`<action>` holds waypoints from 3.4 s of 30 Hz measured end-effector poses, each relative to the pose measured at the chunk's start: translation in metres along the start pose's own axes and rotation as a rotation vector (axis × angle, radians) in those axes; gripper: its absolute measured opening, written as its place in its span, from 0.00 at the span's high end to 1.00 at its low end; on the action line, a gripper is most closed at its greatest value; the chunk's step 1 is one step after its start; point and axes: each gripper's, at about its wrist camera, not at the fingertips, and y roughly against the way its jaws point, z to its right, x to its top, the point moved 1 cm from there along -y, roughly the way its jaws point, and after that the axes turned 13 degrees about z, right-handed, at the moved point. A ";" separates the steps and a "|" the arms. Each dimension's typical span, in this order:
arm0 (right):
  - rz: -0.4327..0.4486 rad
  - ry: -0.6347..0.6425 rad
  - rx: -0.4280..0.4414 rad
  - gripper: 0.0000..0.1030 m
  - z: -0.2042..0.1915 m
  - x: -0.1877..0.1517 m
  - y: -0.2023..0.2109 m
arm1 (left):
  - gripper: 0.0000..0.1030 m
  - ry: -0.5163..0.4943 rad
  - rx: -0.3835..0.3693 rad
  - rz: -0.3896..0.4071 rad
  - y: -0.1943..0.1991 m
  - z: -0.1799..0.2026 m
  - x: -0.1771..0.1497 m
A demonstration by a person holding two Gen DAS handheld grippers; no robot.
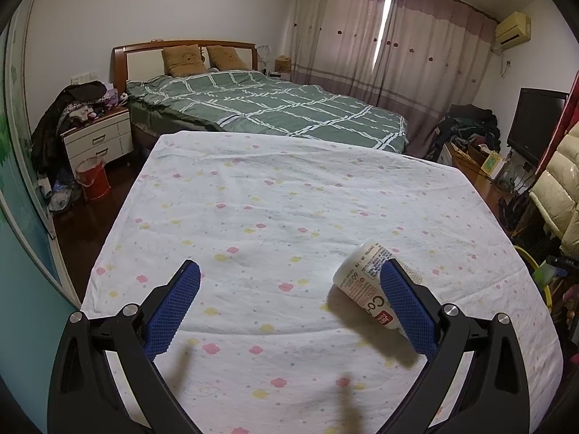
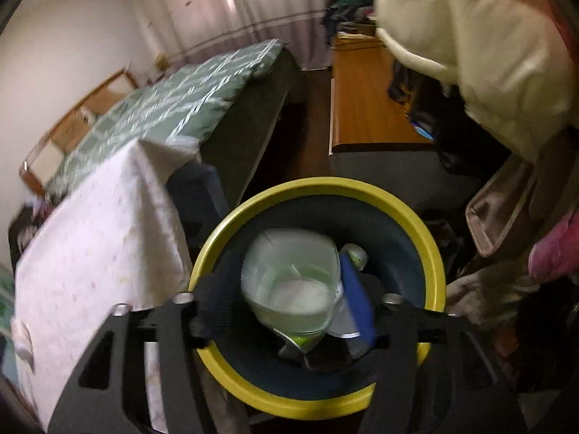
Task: Collect trash
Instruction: 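Carry the green-capped jar over the bin and open the right tool, then grasp the white pill bottle with the left tool, then carry the white pill bottle over the bin and open the left tool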
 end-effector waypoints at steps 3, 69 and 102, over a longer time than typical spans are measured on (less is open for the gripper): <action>0.019 -0.023 0.013 0.41 0.002 -0.002 0.008 | 0.05 0.000 -0.007 0.001 0.001 0.000 0.000; -0.018 0.066 0.132 0.37 -0.010 -0.032 0.054 | 0.13 -0.588 -0.640 -0.210 -0.042 0.224 0.012; -0.028 0.091 -0.022 0.37 0.075 -0.052 0.110 | 0.05 -0.753 -0.800 -0.351 -0.118 0.592 -0.082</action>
